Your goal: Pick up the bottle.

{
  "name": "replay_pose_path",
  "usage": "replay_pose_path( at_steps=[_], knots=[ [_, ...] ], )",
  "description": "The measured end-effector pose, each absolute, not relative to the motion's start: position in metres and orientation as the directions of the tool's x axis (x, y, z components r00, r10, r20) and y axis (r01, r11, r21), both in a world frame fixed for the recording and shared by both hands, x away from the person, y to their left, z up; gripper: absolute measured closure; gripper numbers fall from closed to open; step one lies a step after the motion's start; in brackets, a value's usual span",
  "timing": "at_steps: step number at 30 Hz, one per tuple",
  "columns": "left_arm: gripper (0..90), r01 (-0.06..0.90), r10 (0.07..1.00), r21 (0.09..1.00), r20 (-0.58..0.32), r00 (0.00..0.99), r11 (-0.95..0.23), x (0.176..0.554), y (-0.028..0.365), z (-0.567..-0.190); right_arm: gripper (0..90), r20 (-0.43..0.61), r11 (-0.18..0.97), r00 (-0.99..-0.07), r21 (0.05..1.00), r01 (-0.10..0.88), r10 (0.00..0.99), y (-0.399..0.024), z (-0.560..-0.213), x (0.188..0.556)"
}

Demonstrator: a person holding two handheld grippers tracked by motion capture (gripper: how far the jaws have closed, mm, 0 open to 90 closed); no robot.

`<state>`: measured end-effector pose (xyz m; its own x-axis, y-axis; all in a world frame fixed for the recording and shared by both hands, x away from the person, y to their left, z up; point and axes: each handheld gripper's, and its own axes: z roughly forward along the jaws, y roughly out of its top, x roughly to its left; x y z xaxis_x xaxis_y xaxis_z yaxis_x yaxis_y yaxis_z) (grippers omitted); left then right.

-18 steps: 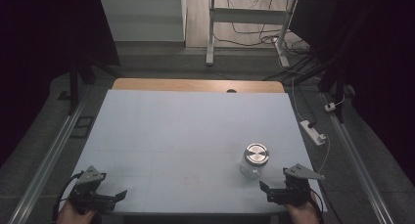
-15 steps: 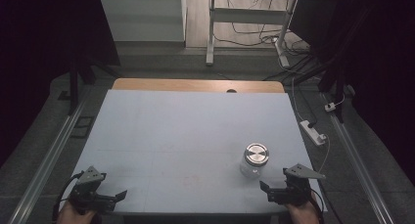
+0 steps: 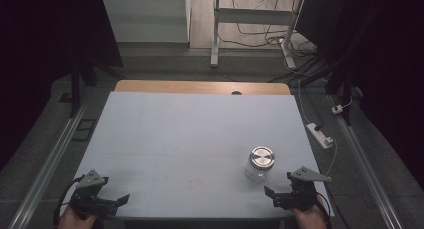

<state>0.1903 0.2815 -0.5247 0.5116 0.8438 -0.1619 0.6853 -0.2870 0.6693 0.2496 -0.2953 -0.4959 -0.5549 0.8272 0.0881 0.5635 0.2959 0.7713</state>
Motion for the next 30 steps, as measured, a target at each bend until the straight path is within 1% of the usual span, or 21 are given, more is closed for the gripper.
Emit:
replay_pose_path(
  at_steps=[14,20,30],
  knots=[
    [0.0,0.683,0.843,0.670,-0.160,0.513,-0.289,0.1905,0.2810,-0.5244,0.0,0.100,0.303,-0.574,0.768,0.564,0.813,-0.2949,-0.4956,0.2506],
    [0.0,0.682,0.845,0.672,-0.157,0.512,-0.289,0.1896,0.2815,-0.5242,0.0,0.111,0.307,-0.604,0.780,0.545,0.789,-0.2923,-0.4941,0.2528],
    [0.0,0.685,0.844,0.674,-0.170,0.508,-0.277,0.1893,0.2831,-0.5243,0.0,0.089,0.324,-0.628,0.796,0.511,0.773,-0.2865,-0.4923,0.2547]
  ],
)
